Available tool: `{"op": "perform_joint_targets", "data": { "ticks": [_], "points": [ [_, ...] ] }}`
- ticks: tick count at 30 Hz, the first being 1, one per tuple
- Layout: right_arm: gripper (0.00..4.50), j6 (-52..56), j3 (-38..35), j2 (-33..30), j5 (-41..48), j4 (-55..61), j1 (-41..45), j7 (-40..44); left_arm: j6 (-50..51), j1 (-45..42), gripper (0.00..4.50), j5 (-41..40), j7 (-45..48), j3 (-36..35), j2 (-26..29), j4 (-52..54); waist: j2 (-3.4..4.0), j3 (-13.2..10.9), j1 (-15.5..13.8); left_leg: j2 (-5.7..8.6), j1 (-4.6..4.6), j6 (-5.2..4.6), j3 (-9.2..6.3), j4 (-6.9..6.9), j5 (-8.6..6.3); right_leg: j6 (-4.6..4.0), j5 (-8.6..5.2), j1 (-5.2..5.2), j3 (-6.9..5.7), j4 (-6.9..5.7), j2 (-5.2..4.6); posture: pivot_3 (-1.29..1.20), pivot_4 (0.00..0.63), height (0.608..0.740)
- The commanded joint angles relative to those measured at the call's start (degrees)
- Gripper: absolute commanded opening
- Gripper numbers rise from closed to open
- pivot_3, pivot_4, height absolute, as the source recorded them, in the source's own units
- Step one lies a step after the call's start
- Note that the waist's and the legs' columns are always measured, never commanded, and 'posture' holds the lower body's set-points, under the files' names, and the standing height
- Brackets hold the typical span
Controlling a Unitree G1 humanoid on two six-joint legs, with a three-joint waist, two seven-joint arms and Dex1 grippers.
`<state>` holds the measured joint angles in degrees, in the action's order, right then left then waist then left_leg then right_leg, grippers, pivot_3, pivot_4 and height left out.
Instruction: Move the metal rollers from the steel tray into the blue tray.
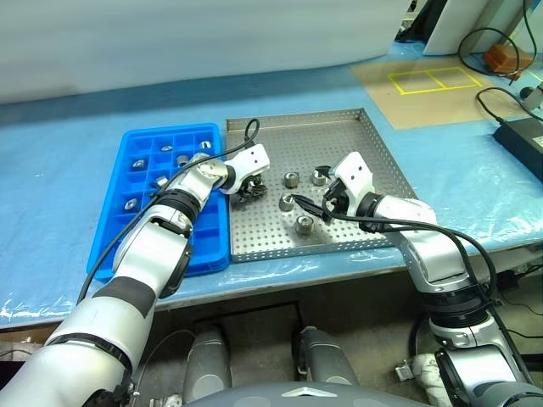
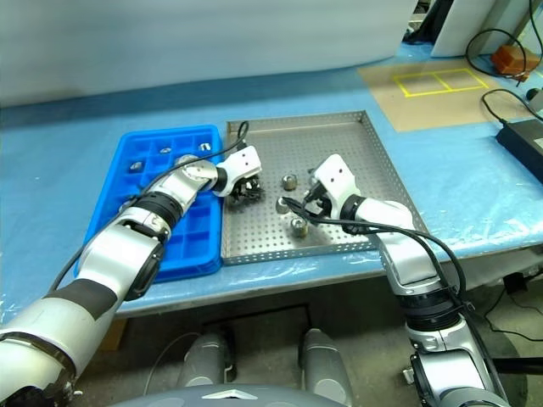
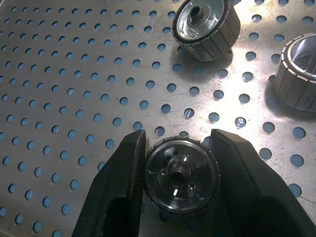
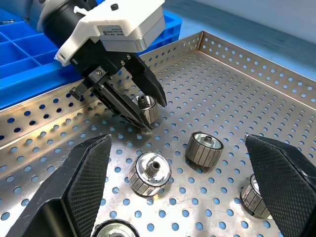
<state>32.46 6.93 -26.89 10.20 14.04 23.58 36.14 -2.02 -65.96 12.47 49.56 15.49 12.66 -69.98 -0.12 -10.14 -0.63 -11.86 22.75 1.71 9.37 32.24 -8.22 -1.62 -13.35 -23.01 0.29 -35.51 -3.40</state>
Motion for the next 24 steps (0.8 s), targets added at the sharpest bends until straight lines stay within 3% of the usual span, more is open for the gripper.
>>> {"op": "perform_joint_targets", "data": {
  "ticks": [1,11,16,24],
  "points": [
    [4.50,-1.4,-0.4,0.1,0.0,0.8,0.8,-0.1,1.7,1.0,1.77,1.0,-0.8,-0.2,0.9,-1.4,0.00,0.0,0.0,0.00,0.00,0.01,0.00,-0.01,0.00,0.00,0.00,0.00,0.00,0.01,0.00,-0.37,0.150,0.740],
    [4.50,-2.4,-0.3,0.6,0.7,-0.8,2.9,1.1,-1.1,-1.0,1.77,-6.1,0.3,-8.7,5.2,4.4,0.00,0.0,0.8,-0.02,0.23,0.03,0.01,-0.12,0.02,-0.01,0.00,-0.20,-0.03,0.11,0.03,-0.31,0.150,0.740],
    [4.50,-5.4,2.0,1.5,0.2,-5.8,7.0,4.3,-0.8,-4.2,1.77,-11.3,-5.9,-17.0,11.1,4.8,-0.07,-0.1,0.8,-0.02,0.41,0.03,-0.01,-0.13,0.02,-0.01,0.00,-0.31,-0.11,0.20,0.02,-0.23,0.150,0.740],
    [4.50,-10.8,5.2,5.3,-0.8,-14.6,13.2,7.9,1.8,-0.9,1.77,-15.1,-9.8,-22.7,17.1,9.8,-0.05,-0.2,-0.9,-0.03,0.46,0.06,-0.01,-0.31,0.03,-0.03,0.00,-0.32,-0.20,0.35,0.00,-0.11,0.150,0.740]
  ]
}}
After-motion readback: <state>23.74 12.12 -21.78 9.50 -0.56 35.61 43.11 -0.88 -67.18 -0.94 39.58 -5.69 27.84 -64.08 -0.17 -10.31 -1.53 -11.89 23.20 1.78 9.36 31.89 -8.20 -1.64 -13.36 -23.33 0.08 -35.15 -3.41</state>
